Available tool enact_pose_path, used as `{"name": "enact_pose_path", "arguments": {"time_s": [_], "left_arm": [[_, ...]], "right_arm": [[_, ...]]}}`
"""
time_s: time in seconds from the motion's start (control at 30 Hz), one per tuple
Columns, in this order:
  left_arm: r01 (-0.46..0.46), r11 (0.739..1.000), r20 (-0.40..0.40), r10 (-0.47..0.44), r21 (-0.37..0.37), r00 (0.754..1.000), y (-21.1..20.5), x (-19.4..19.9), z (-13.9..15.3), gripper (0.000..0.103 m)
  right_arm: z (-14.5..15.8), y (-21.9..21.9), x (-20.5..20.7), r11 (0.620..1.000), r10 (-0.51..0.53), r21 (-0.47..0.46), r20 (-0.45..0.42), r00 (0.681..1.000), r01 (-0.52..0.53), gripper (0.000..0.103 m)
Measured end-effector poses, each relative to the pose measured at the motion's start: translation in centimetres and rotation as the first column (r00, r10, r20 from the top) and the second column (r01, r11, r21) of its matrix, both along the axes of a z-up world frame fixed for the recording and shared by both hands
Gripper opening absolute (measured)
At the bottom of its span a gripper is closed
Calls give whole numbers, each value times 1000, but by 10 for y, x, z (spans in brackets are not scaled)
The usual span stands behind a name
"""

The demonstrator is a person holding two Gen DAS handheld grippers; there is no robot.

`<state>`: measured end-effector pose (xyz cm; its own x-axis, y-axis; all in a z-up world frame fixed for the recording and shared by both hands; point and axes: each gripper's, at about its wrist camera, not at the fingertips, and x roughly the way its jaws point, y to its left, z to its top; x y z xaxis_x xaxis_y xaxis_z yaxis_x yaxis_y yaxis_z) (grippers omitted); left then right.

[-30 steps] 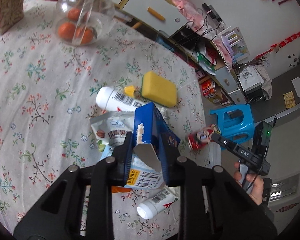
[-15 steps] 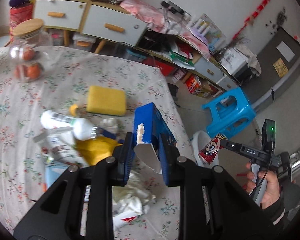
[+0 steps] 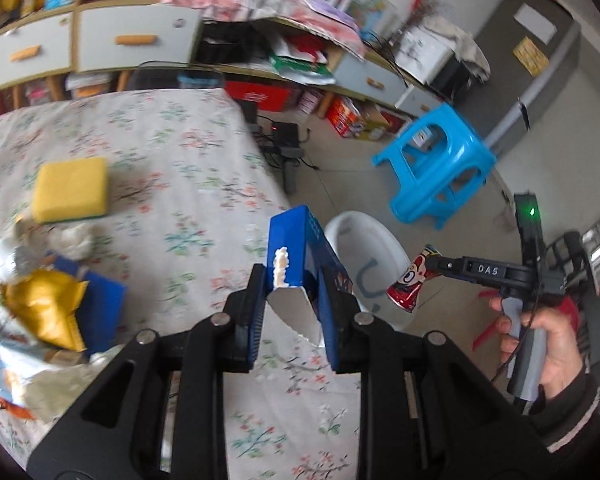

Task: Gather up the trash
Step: 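Carry both items over the white bucket and open both tools to drop them, then grasp the crumpled white plastic with the left tool while the right tool returns to the table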

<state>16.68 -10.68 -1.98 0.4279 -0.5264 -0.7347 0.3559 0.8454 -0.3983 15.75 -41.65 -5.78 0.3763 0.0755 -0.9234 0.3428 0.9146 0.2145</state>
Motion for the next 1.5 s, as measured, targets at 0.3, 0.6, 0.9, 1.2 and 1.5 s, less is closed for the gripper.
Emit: {"name": "enact_pose_path", "arguments": {"time_s": [0.3,0.6,0.9,1.2,1.5], "left_arm": [[84,994,48,-87,63,995,-65,5,-4,28],[114,984,80,-126,138,989,-109,9,-13,30],[77,976,80,-95,205,992,-113,8,-11,79],[42,966,60,-59,257,996,-78,0,-5,95],[-38,960,56,24,278,998,-10,-11,0,99]], "right_arm": [[23,-23,-28,1000,-20,-10,49,999,21,73],[21,-49,-52,998,-48,-36,33,998,49,77],[21,-62,-66,997,-53,-50,32,998,55,78],[28,-46,-60,998,-27,-50,48,998,30,79],[37,-11,-51,997,37,-68,70,997,-32,83]]}}
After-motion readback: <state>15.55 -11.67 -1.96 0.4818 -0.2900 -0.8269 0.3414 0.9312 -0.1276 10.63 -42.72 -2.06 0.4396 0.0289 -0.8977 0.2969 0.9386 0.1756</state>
